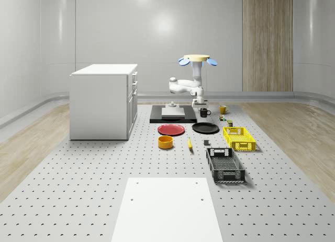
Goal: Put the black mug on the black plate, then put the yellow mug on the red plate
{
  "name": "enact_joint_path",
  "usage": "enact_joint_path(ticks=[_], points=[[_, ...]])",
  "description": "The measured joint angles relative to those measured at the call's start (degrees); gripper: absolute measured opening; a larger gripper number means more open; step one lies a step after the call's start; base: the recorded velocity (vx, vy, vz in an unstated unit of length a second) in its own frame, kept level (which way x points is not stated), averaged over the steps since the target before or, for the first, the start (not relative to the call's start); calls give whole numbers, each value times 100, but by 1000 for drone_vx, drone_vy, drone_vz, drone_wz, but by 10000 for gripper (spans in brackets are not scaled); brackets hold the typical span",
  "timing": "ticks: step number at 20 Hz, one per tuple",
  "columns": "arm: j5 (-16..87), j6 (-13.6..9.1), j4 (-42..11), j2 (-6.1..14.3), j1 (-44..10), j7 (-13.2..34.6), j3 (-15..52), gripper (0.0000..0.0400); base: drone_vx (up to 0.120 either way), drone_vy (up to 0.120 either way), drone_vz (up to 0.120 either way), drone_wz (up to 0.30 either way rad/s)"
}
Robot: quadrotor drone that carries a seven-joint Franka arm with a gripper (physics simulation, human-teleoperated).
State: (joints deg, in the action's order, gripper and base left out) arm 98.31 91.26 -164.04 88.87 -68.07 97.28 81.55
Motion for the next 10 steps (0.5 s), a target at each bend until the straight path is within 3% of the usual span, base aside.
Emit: enact_joint_path(ticks=[6,10], points=[[-13,31,1,33,-5,4,4,110,120,0,0,0],[94,91,17,59,-19,6,-115,110,10,0,0,0]])
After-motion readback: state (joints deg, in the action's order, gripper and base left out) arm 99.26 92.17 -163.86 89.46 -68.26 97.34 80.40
